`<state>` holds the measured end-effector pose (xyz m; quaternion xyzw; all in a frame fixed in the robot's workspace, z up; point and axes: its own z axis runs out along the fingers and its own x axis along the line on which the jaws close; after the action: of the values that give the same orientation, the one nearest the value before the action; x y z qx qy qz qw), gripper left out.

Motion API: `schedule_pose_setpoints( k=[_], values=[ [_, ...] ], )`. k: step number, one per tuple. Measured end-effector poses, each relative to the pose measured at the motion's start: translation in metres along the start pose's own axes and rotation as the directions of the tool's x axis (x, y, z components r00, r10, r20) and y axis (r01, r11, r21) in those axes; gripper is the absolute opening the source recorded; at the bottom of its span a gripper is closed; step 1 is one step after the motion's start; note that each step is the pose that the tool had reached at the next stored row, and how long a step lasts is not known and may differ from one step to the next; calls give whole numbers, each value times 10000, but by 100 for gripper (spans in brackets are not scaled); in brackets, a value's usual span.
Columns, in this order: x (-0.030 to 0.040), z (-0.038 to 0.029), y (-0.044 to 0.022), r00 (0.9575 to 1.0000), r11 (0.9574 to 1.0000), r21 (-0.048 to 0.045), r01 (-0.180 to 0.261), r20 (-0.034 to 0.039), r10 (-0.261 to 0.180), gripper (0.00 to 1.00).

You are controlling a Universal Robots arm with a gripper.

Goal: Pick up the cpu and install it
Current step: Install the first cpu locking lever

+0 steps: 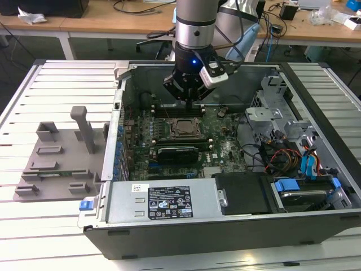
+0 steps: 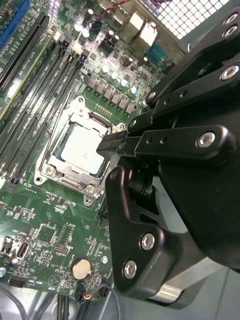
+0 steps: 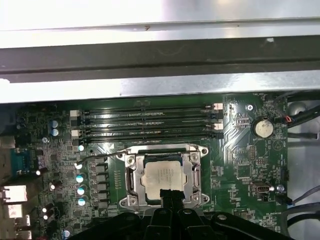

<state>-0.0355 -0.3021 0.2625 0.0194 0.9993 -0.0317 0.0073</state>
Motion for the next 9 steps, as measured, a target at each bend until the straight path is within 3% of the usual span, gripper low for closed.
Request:
schedule_pose_setpoints(
  k=[9],
  values=[
    [0, 0, 0, 9987, 9987, -7, 516, 33, -516, 11]
  ],
)
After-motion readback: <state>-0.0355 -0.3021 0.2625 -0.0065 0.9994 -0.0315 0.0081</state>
